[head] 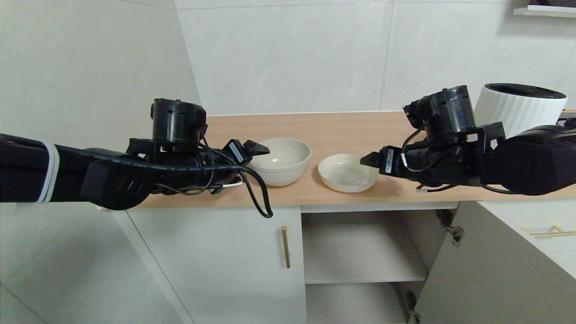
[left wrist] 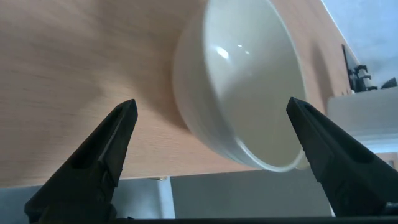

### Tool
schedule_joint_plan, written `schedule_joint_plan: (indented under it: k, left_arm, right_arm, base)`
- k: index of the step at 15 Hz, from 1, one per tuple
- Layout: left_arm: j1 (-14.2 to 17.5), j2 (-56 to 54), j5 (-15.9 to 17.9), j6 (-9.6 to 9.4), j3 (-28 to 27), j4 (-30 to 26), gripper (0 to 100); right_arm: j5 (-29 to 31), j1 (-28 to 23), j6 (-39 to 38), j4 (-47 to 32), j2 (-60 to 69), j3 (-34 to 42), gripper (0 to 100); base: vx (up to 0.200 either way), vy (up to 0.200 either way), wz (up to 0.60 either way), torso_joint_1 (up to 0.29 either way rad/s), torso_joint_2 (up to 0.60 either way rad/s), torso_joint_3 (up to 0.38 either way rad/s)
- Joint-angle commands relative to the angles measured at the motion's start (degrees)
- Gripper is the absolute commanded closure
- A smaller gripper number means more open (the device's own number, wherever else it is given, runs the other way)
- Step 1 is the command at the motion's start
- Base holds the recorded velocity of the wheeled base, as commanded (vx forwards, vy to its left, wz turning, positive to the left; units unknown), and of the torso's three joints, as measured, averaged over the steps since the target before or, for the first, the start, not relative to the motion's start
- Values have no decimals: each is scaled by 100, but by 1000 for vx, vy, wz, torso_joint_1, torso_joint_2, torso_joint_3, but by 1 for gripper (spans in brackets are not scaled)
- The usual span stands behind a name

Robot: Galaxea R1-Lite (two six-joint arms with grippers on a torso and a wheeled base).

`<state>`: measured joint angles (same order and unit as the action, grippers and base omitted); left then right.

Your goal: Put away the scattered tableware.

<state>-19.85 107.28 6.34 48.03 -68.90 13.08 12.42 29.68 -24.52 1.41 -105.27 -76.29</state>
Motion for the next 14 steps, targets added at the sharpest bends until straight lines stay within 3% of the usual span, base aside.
schedule_joint_plan:
  k: [1, 2, 3, 11, 14]
  left_arm:
    - [-2, 56, -1, -4, -1, 10, 0]
    - [-2, 56, -10, 5, -1, 10, 0]
    - [-2, 92, -71, -4, -1, 10, 100]
    - [-2, -84, -107, -4, -27, -7, 100]
    - [-2, -234, -89, -13, 26, -25, 100]
  right_arm:
    - [-3, 2, 8, -1, -3, 9, 0]
    - [-3, 2, 8, -1, -3, 9, 0]
    - [-3, 2, 8, -1, 6, 9, 0]
    - [23, 2, 43, -18, -20, -35, 0]
    - [384, 2, 61, -62, -108, -167, 0]
  base:
    - [0, 0, 0, 0, 0, 0]
    - [0, 0, 0, 0, 0, 0]
    - [0, 0, 0, 0, 0, 0]
    - [0, 0, 0, 0, 0, 0]
    - [0, 0, 0, 0, 0, 0]
